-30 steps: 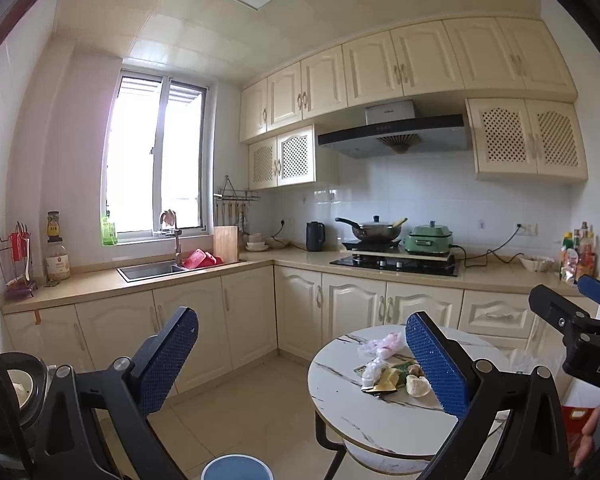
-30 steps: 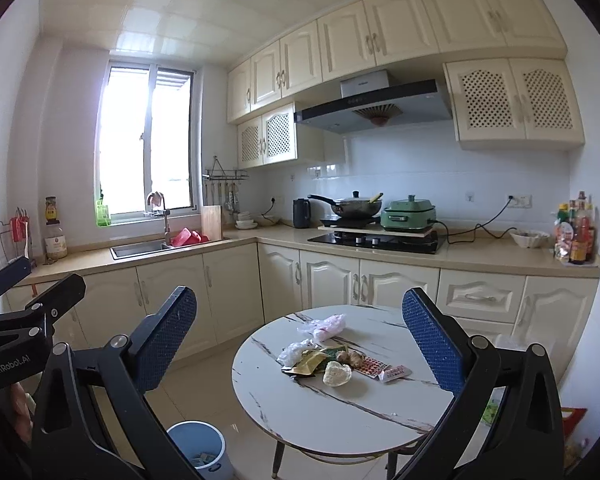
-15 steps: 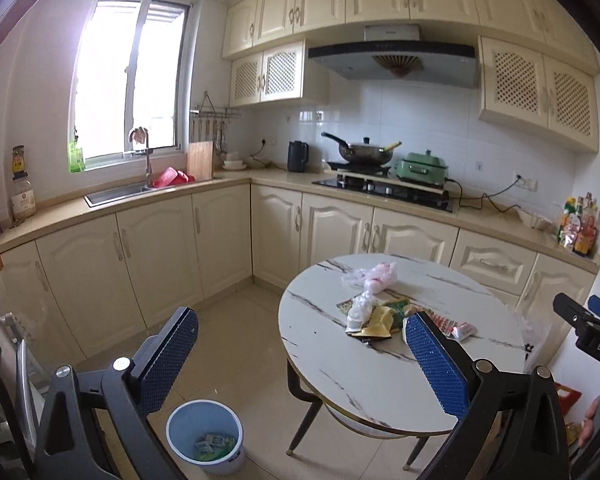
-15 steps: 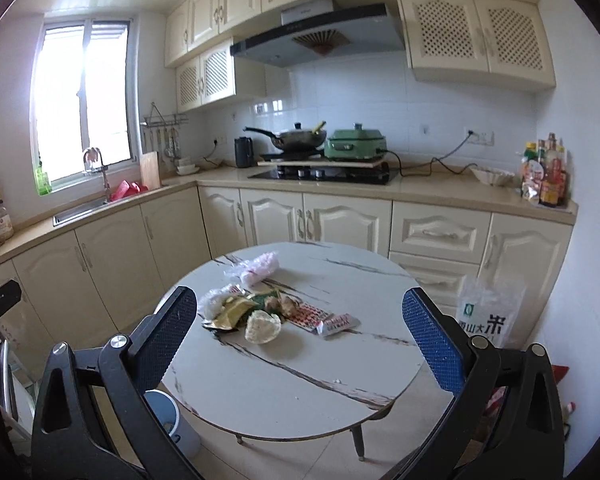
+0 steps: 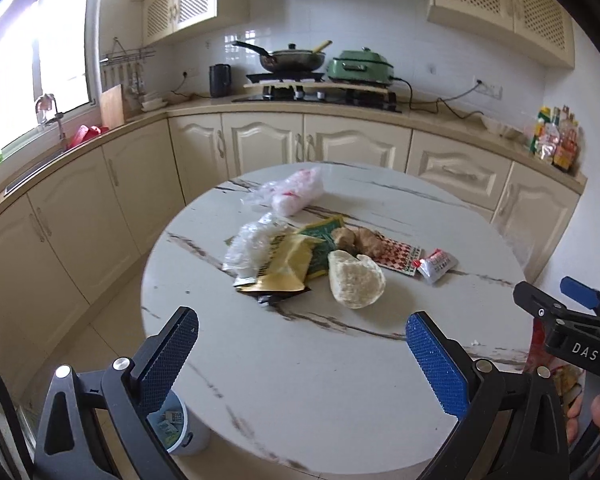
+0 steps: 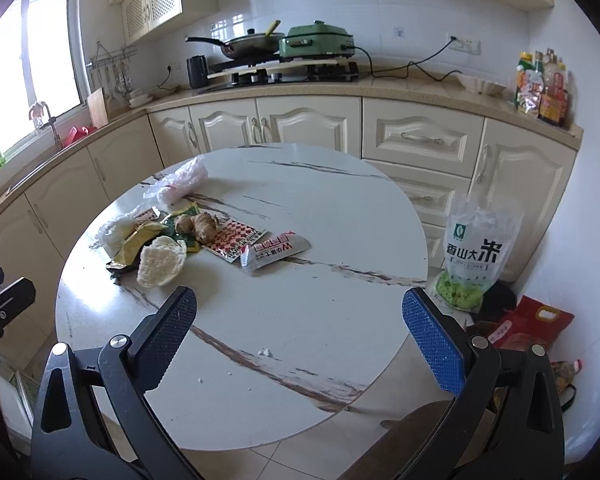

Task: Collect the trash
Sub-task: 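Reach the left gripper to the white flatbread and close on it, then lift the flatbread with the left gripper while the right grasps the red-white snack packet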

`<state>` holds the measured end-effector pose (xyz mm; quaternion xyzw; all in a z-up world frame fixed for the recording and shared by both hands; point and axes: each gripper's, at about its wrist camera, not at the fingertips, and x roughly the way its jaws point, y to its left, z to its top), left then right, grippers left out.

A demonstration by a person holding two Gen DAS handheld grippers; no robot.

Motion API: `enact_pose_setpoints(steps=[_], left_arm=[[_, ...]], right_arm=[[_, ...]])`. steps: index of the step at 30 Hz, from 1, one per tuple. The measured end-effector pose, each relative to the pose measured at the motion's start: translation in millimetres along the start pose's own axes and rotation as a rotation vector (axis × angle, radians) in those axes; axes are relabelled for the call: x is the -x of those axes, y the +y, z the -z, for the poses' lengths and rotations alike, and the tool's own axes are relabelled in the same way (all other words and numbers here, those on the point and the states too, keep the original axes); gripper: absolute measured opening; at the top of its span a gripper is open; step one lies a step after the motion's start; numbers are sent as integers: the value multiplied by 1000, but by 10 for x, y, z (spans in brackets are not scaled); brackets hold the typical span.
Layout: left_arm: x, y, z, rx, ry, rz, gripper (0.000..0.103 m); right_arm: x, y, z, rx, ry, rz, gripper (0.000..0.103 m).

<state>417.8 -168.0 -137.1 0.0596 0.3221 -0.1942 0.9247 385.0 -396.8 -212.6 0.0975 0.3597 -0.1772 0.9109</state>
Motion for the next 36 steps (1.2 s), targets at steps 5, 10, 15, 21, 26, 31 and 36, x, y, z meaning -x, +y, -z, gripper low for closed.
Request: enact_pose_setpoints(steps=[5,10,15,21,26,31,36], left_arm=[[-677,-177,-303,-49,68,11,102],[-1281,-322,-502,-71,125,23,92],[-1776,-398,-647,-70,182,55,78],[-2032,-303,-740,-55,183,62,48],[-1950,-106,-700,-15,163,95,46],[-1657,-17,-588,-5,137,113,46],[-1397,99,-519,-6,119,121,46]], right_arm=[[-367,-123,-36,-1,59,8,103],[-625,-239,-112,6,91,13,103],[-785,-299,-193,7,99,6,103],[-958,-225,-238,-2,125,-40,103],[-1167,-30,-313,7,154,-55,103],[-1421,146,-436,-11,195,-52,103],[-1574,210,-449,7,234,-13,103]])
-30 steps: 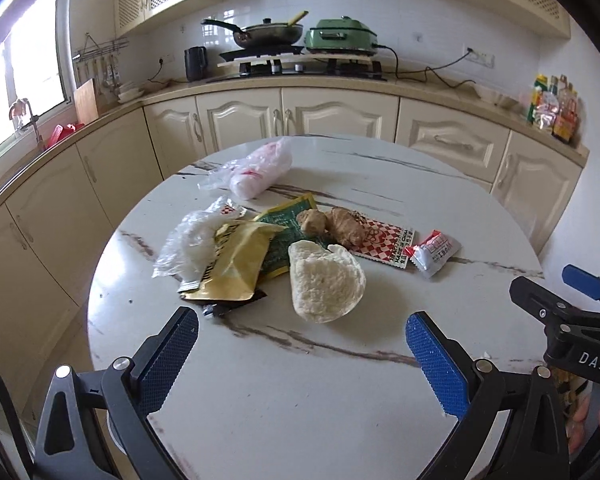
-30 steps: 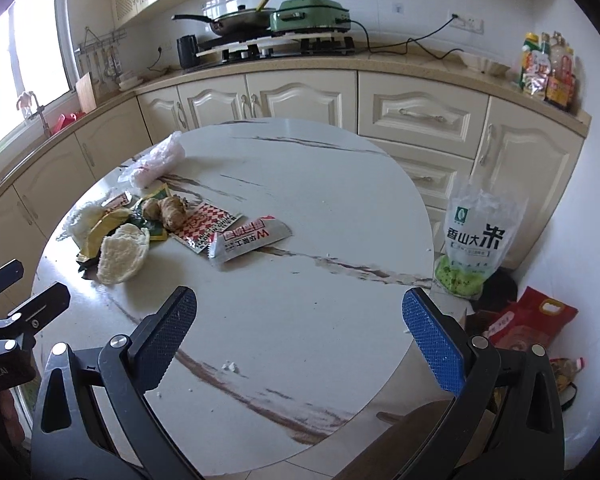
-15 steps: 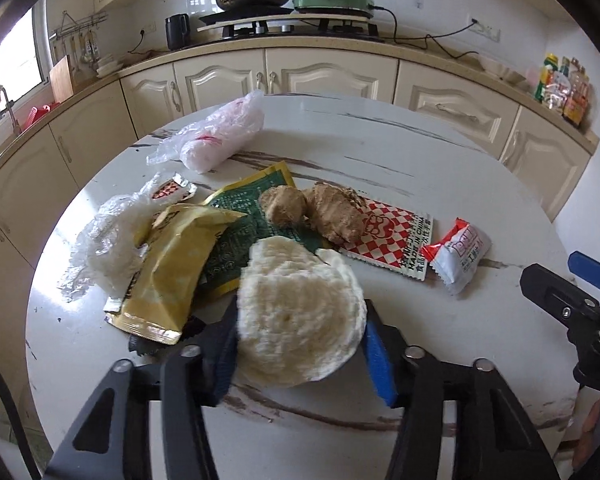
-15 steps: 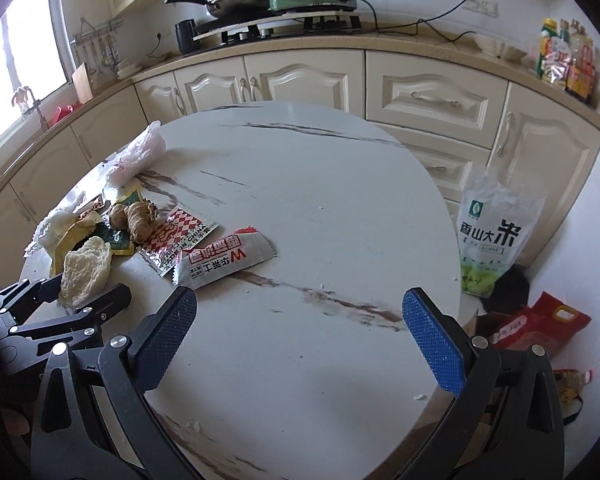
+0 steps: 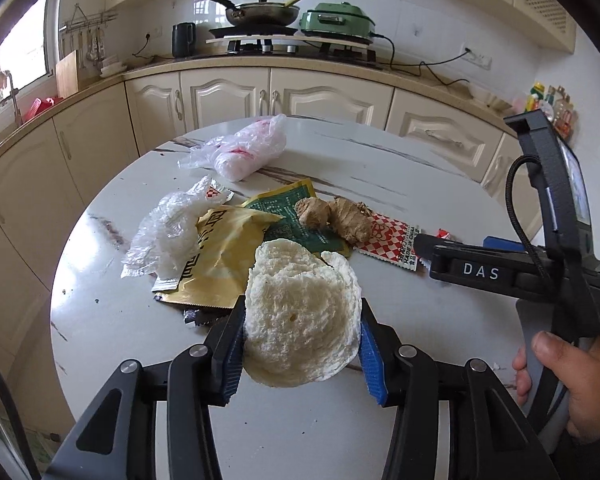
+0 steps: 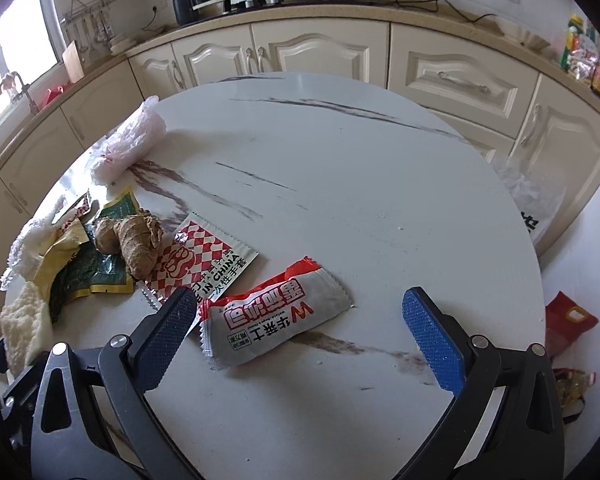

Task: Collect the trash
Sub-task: 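Lift the flatbread with the left gripper while the right grasps the red-white snack packet, then carry both items over the blue bin and open both grippers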

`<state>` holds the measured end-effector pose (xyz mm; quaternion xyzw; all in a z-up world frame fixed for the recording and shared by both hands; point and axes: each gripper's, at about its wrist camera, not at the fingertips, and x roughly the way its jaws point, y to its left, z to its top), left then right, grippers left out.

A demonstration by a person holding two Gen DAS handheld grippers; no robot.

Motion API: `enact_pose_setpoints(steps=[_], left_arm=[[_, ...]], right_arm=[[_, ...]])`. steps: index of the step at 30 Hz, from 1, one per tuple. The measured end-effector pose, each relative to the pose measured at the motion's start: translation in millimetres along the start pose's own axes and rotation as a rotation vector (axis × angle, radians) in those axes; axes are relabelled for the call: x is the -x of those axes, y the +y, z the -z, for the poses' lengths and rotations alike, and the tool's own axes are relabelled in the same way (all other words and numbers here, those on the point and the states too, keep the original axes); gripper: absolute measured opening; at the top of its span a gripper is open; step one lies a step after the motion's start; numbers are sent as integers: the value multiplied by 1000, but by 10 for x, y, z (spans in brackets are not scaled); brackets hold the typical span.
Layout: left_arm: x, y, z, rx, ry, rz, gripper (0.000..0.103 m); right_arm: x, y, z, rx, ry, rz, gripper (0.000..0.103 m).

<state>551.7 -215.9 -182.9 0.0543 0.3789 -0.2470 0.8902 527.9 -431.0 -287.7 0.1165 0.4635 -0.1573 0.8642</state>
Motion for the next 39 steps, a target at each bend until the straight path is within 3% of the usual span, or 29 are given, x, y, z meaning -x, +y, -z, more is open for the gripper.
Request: enact_pose_setpoints(steps=[5,8,11,17,19,24,27,34,39], left_arm=[[174,31,48,-2,-19,21,46],[239,25,82,9,-28,27,46],[313,43,114,17,-29,34,46],[504,70,151,12,-38,37,46],[598,100,156,10,-46,36,46],[757,150,183,17,-59,43,46],[856,184,204,26,-69,61,46],[1191,281,291,34,-111,112,46],[1504,540,406,68,-154,111,46]], right_arm=[[56,-122,99,51,32,58,103],[136,-310,155,19,39,97,103],[203,-419,153,-25,22,70,102],[72,-242,-6,-9,30,56,101],[35,-204,-47,3,27,62,96],[88,-237,-68,54,12,58,37],[139,-304,-24,67,14,12,23],[505,-362,182,30,-60,-102,19],[1065,132,202,99,-162,-210,19]])
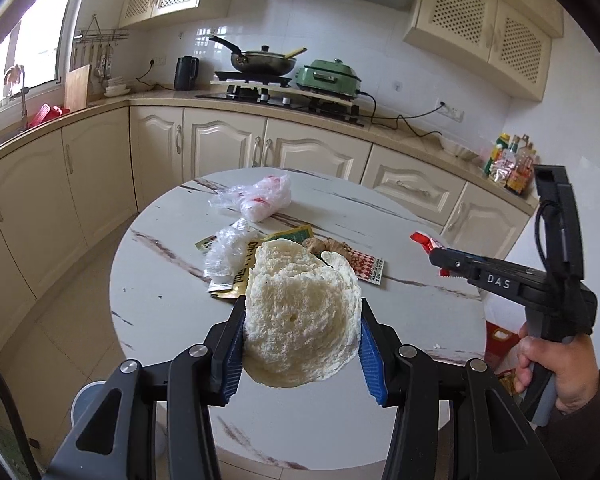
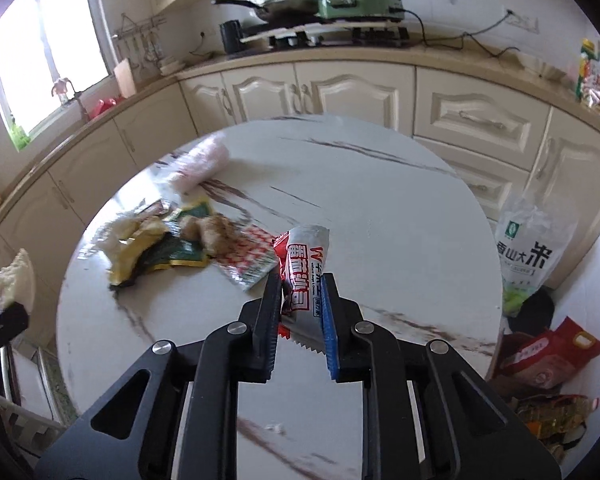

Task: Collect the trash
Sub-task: 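Carry both items over the blue bin and open both grippers, then bring both tools back from the bin toward the table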

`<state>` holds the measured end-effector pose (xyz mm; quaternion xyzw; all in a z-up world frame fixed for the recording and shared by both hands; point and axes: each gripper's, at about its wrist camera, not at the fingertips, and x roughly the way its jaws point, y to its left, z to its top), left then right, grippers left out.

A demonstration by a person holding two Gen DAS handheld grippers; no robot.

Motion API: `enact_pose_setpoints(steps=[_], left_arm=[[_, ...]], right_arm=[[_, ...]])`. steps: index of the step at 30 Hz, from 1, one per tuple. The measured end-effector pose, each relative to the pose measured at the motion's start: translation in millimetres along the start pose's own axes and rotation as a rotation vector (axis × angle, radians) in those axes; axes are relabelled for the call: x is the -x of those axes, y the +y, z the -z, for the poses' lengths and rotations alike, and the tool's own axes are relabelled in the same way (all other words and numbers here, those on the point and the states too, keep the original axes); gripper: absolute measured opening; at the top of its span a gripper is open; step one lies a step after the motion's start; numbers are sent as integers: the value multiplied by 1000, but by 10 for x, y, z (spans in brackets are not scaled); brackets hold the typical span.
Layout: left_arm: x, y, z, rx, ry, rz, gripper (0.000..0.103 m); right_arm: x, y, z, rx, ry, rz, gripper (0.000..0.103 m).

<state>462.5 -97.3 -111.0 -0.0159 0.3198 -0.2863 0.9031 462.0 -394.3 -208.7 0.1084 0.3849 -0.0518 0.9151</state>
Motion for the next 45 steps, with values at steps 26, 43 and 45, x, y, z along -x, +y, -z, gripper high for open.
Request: enact_pose_setpoints(steps=[26,43,45], left_arm=[[912,3451,1508,461,138,-393,46],[-24,4597,1742,582,310,-392,64],[30,4546,1750,592,297,-384,68]], right_arm=[[-2120,4332,1162,417,364,-534,19],[-3511,4521,1593,323,539,-492,41],[-3467,4488,1540,323,524,-479,42]])
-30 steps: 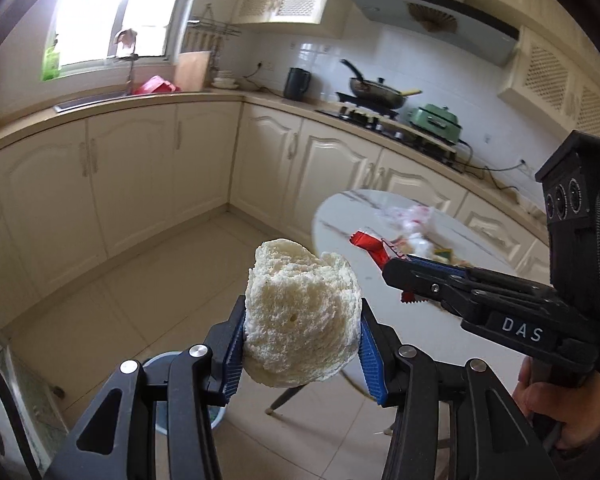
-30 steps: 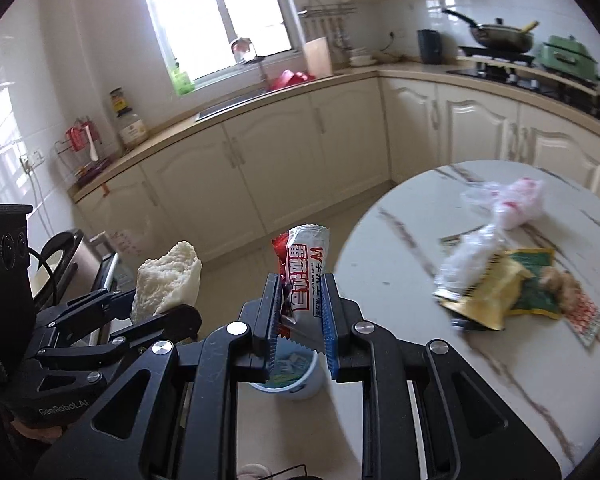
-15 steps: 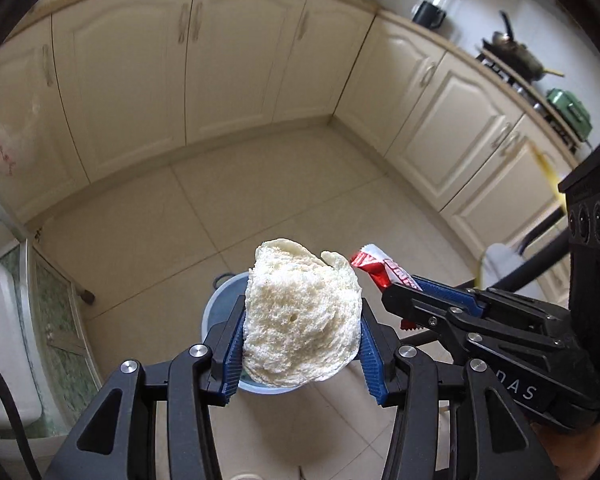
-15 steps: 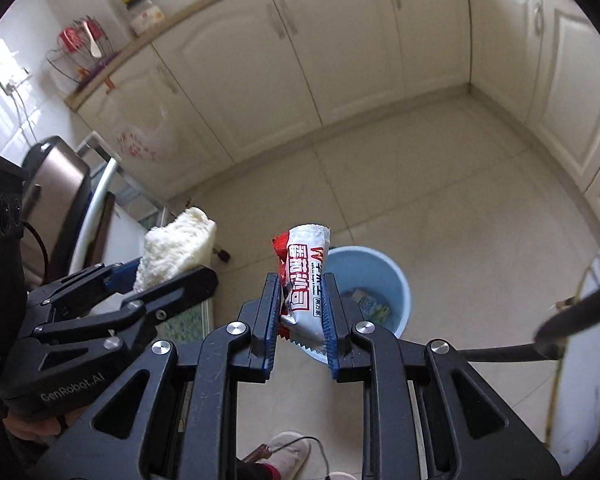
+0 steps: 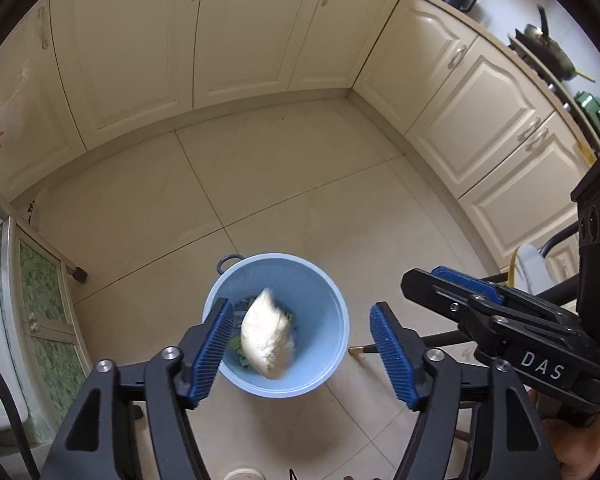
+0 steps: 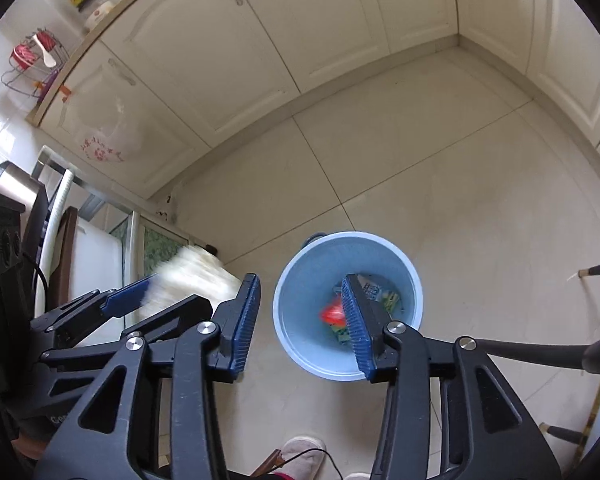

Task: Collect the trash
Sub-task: 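Bring both tools back from the bin toward the table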

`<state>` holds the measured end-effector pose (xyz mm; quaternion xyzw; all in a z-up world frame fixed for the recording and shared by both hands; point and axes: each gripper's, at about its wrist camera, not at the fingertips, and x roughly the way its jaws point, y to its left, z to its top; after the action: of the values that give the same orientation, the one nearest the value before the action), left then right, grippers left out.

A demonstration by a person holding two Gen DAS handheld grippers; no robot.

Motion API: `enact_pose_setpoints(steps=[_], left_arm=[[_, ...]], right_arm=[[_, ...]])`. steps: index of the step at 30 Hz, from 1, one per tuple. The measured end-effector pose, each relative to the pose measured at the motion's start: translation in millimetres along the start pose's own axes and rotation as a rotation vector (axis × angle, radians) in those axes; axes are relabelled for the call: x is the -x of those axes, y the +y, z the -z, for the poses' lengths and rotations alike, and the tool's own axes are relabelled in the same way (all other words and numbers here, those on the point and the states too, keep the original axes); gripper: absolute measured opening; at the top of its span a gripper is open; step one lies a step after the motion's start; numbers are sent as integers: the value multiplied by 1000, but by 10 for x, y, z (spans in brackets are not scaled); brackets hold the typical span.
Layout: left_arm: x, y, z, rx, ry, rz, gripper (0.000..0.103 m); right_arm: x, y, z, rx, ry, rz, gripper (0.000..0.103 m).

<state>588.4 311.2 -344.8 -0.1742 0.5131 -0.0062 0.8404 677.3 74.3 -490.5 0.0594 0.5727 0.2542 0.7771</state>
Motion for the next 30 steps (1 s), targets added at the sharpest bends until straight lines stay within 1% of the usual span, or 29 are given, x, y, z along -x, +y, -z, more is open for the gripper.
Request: enact_pose_setpoints(steps=[3,4,6,7,10,12,13,16,18,20,21,22,23,24,26,30], left_arm=[[190,-57,119,6,-31,-1,68],[341,-37,217,8,-49,2,68],[529,-133,252,6,-86,-7,68],[670,-176,256,-1,-115,-7,68],[1130,-365,327,-26,-205,-23,69],[1454,-490,399,-48,-275,-28,72],[1625,-568,435,-58,-313,-33,76],[2143,-842,586,-102,-431,-32,79],[2429,-971,731,-127,-492,-30,85],[2717,-1172,899,-151,-558,-35,91],[2860,-1265,968,-163,-584,-39,92],[2942,-1370,1068,-171,-604,-42,94],[3076,-1459,1147,-177,-633,-44,95],[3172,-1538,1258,-184,-657,-50,96],[3351,-1731,1496,-204,-703,-63,101],[3618,-2102,1944,-234,-765,-52,102]], right_arm=[[209,90,-37,26,-40,39,50],[322,125,-31,37,-56,57,51],[508,241,-55,61,-84,82,51],[660,305,-56,76,-106,97,52],[1092,450,-6,107,-176,124,60],[1461,554,64,125,-232,143,63],[1623,595,97,131,-258,149,63],[2206,719,268,151,-352,179,70],[2607,794,399,162,-415,209,77],[3012,847,561,161,-478,230,78],[3240,869,665,156,-518,234,80],[3399,903,748,153,-543,244,83],[3606,939,855,149,-577,267,93],[3791,961,963,149,-612,284,97],[4120,1020,1175,145,-668,301,98],[4656,1119,1567,138,-759,350,103]])
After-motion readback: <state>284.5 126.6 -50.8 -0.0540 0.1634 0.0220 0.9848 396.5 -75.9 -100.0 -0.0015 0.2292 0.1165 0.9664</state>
